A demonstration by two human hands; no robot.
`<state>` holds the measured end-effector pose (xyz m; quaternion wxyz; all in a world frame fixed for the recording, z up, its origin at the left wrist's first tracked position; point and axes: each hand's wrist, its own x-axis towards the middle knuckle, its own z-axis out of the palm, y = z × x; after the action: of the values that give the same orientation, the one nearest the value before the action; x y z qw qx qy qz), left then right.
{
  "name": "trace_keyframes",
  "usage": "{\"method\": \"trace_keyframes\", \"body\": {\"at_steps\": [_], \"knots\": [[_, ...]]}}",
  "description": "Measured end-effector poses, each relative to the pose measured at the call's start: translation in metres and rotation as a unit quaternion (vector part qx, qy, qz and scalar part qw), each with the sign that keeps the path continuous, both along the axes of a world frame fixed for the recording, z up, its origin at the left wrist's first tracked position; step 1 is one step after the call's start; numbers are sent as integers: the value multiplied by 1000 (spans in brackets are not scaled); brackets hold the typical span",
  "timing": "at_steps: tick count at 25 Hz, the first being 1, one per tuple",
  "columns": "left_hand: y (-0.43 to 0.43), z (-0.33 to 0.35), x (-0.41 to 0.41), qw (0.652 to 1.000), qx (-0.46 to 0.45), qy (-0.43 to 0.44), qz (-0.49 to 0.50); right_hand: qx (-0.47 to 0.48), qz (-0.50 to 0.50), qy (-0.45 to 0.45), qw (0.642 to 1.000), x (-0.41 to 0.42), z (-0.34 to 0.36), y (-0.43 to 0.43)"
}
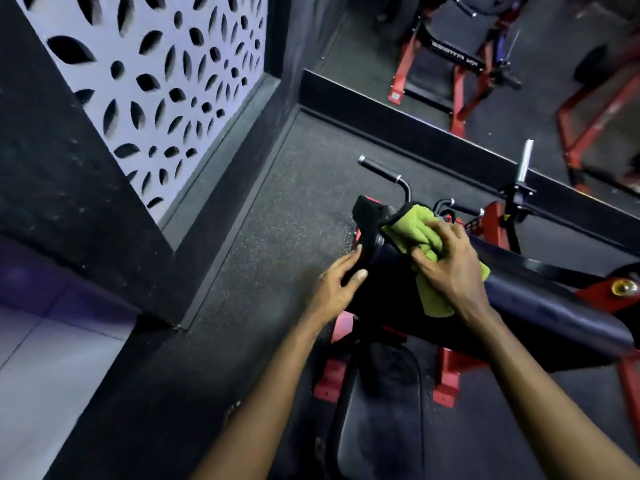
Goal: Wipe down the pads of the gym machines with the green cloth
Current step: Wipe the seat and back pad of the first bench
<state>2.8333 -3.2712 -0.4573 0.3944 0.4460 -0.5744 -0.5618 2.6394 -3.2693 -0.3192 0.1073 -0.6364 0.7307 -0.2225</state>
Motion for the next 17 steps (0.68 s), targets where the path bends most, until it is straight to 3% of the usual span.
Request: {"method": "trace_keyframes", "body": {"at_steps": [4,8,14,17], "knots": [[6,-1,-8,996,-53,-8,64,98,-35,39,994,6,19,-45],[0,11,-3,986,-151,2,64,165,20,53,985,31,29,-92],[-14,9,0,986,-140,39,77,277,90,105,951,47,48,-125],[-15,2,-1,988,-121,50,84,292,162,182,925,60,46,-140]]}}
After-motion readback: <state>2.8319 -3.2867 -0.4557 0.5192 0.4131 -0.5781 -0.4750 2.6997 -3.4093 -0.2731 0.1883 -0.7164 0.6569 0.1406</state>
